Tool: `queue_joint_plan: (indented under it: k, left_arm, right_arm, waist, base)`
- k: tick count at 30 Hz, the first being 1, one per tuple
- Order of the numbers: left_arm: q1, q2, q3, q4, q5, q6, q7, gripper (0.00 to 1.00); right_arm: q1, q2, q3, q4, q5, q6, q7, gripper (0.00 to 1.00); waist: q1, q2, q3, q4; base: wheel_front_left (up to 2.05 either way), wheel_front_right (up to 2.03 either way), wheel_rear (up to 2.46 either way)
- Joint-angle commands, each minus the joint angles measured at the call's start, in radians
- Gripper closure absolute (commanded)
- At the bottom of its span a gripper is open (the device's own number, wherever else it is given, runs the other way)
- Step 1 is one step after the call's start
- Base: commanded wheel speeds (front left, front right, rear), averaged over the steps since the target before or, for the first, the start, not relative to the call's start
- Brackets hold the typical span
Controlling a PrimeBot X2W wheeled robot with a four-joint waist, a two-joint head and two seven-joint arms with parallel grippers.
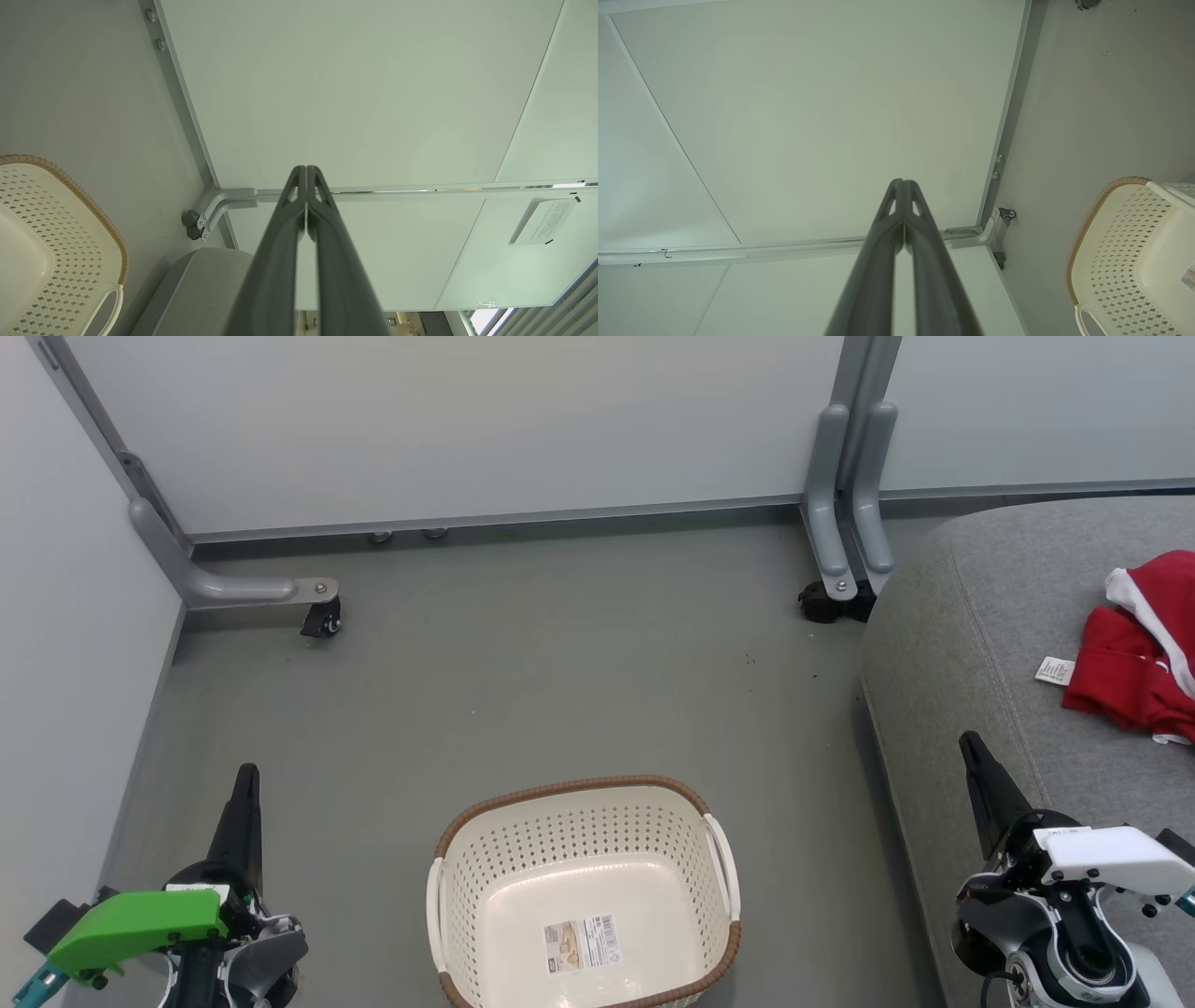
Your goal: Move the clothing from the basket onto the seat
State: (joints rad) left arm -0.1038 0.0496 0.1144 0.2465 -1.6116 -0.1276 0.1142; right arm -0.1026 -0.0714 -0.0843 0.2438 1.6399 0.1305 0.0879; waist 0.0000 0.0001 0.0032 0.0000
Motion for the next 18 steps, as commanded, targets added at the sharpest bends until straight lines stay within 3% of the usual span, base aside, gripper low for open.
queue_joint_plan:
  k: [1,18]
  left_arm:
    - [-0.011,-0.001,0.002,-0.002,-0.002,-0.006,0.004,1.0]
    - [-0.011,-0.001,0.002,-0.002,-0.002,-0.006,0.004,1.0]
  right_arm:
    - [-0.008,0.001,-0.003,0.002,-0.006,0.0,0.006,1.0]
    - [-0.008,0.005,-0.009,0.003,-0.01,0.0,0.009,1.0]
  waist:
    - [0.0,-0.0001,0.0,0.0]
    - [0.0,-0.0001,0.0,0.0]
  base:
    - [0.0,0.0,0.0]
    - [0.0,0.0,0.0]
